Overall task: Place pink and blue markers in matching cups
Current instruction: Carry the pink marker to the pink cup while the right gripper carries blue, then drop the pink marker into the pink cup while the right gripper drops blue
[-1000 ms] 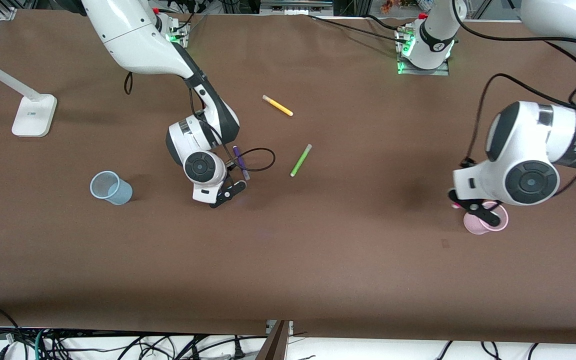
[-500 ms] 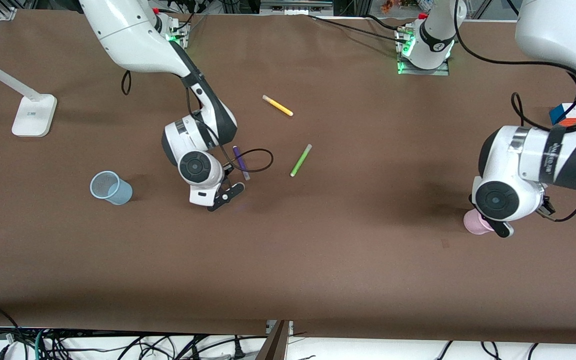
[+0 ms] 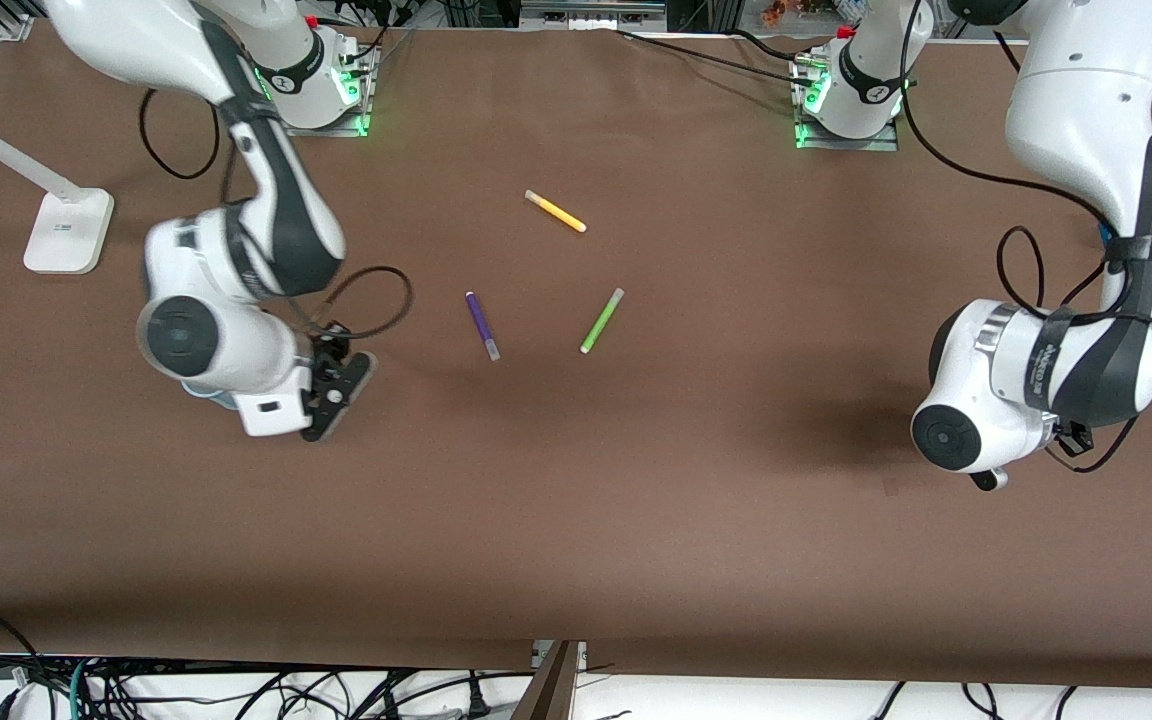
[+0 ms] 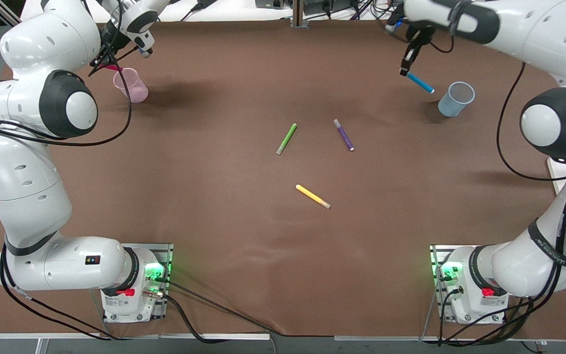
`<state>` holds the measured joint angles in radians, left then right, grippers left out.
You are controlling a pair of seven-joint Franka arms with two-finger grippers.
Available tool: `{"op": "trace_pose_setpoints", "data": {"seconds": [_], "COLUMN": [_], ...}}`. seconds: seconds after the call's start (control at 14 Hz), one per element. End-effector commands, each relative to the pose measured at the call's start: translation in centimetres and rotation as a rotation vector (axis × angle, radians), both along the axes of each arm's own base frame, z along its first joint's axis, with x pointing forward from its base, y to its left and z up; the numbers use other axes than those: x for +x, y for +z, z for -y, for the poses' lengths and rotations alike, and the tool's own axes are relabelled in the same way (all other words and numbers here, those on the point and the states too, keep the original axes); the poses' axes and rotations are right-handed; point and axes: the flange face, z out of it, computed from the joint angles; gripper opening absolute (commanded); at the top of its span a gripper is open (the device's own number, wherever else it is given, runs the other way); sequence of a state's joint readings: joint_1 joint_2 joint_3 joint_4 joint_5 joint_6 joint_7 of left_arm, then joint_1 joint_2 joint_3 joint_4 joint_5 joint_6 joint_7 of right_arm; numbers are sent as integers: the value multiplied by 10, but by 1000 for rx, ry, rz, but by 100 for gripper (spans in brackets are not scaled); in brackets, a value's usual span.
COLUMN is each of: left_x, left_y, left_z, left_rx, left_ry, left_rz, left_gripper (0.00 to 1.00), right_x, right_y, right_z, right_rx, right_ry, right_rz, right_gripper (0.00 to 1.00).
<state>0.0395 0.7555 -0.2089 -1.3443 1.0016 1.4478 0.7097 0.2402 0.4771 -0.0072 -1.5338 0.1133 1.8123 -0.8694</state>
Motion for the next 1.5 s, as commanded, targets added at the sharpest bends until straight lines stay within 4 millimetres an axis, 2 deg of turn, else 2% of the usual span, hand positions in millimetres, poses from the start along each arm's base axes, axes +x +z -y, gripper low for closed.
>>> {"op": "trace_pose_setpoints", "data": {"seconds": [0.0,0.21,0.29,0.36,0.43,0.5,0.57,0.71,0.86,1.0,1.14,1.21,1.43], "left_x": [7,6,6,6,5,5,4,5,4,7,8,2,-16], "left_y": [-3,-13,-15,-16,-18,-19,-20,-15,2,44,89,114,170], "left_z": [0,3,6,8,9,11,15,16,20,39,58,67,92], "left_rx": [30,36,39,39,39,36,35,37,39,-40,-190,-243,-413], "left_ry": [-5,3,2,-1,0,-2,-3,0,26,87,219,292,562], "left_rz": [-10,-3,-3,-4,-7,-10,-10,-5,2,86,217,288,442], "left_gripper": [0,0,4,13,28,58,100,100,100,100,100,100,100], "right_x": [4,6,7,7,6,6,6,7,6,6,5,5,5], "right_y": [33,43,43,43,38,31,25,10,-4,-21,-28,-31,-46], "right_z": [38,100,118,134,150,160,169,193,210,230,239,242,249], "right_rx": [155,307,346,389,435,483,518,561,640,698,716,725,774], "right_ry": [121,205,236,264,296,329,354,395,432,460,489,496,546], "right_rz": [-23,-50,-40,-29,-27,-20,-9,11,35,64,79,87,119], "right_gripper": [0,0,0,0,0,0,0,0,0,0,0,0,0]}}
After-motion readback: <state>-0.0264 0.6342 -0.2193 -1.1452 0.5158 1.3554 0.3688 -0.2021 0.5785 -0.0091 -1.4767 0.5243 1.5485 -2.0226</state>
